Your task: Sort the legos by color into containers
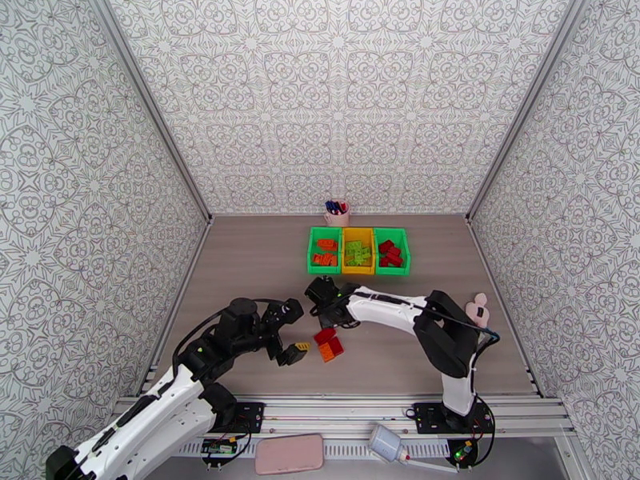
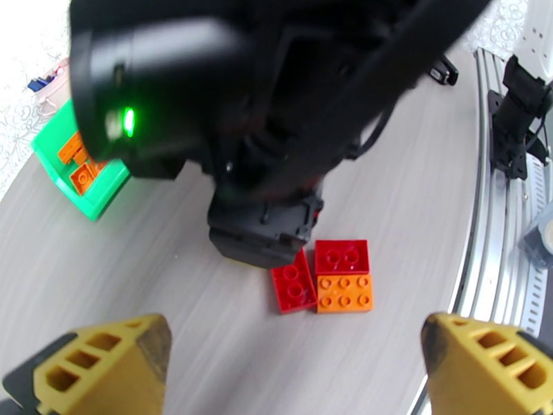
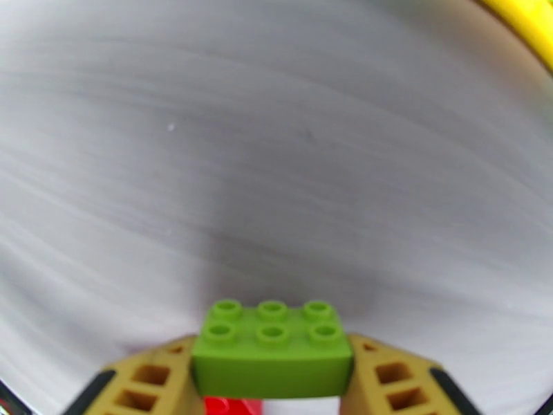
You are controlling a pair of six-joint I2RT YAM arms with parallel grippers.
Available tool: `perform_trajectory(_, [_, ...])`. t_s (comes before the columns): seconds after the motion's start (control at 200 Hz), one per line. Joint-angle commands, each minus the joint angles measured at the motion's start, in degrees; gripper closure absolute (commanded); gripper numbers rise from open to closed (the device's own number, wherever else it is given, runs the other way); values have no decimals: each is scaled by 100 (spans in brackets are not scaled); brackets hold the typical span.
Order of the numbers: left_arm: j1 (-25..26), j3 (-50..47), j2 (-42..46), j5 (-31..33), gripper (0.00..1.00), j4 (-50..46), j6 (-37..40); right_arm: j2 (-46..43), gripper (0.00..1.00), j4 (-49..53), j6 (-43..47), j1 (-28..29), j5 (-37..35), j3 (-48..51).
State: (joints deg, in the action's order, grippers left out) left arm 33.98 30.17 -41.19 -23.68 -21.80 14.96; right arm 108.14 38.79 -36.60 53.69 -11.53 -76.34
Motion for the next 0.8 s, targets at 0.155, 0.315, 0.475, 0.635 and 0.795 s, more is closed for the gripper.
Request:
perform_trajectory(0.155, [430,-22,-310,756,0,1281,-720,-876,58,-383,563,-493,-517,104])
perform_trajectory(0.315, [674,-229,-596,909,0,2333,-1092,-902,59,-488,1036,-963,-667,-224])
perform_trajectory(0.475, [759,-267,-850,1127,0,2779,-1219,-654,61,-604,1275,-1457,-601,-659])
perform_trajectory(0.635, [794,-275,-917,1155,0,2704,-1151,-161,62,-604,1403,-1888,-568,-1241])
perform_trajectory(0.795, [802,-243,-908,1159,0,2535,-1090,394,64,-694,1600,-2168,-605,-1874])
